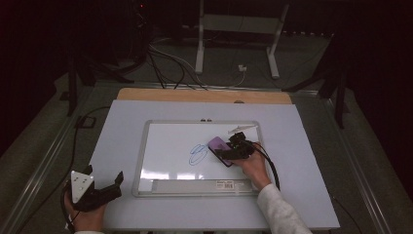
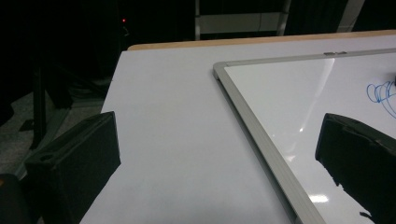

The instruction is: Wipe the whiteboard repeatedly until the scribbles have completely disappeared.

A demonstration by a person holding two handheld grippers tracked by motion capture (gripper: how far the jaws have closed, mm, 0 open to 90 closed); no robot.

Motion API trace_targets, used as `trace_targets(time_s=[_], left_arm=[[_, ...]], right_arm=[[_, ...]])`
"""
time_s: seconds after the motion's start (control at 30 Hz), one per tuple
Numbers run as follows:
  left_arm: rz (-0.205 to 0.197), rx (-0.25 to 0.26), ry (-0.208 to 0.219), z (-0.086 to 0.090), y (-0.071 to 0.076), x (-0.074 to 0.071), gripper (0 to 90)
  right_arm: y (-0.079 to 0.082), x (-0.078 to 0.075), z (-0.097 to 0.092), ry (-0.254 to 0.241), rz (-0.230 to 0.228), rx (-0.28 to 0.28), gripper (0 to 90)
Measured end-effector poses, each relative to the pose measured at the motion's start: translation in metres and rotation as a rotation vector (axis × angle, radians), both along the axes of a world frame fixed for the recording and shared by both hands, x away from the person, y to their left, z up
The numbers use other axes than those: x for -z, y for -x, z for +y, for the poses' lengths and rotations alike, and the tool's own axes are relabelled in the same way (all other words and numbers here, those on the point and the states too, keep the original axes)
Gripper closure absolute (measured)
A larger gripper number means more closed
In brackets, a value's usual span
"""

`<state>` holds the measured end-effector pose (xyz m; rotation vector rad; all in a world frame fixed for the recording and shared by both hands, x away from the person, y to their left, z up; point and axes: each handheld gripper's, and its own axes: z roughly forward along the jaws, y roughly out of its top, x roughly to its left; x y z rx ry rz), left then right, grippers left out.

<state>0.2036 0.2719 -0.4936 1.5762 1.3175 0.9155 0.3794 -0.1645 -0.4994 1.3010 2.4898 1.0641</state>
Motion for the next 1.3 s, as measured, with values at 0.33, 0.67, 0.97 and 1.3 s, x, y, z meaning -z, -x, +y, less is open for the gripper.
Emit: trace_targets(time_s=[0.33,0.67,0.97,1.3], left_arm=[[0.005,0.002,-0.004,-0.001,-0.001,0.0,0.7],[0.008,0.003,-0.005,-0.001,-0.001,0.001,0.7],[0.006,0.002,-0.005,-0.001,-0.001,0.001,0.7],[0.005,-0.001,-0.002,0.0,-0.001,0.001,0.7]], right_arm=[[0.0,0.0,0.0,-0.008,0.004,0.005,40.3],[0.002,0.0,0.006,-0.004,0.001,-0.019,40.6],[0.014,-0.001,0.033,0.001,0.008,-0.13,40.8],[0.009,-0.001,0.027,0.009,0.004,-0.083,41.0]])
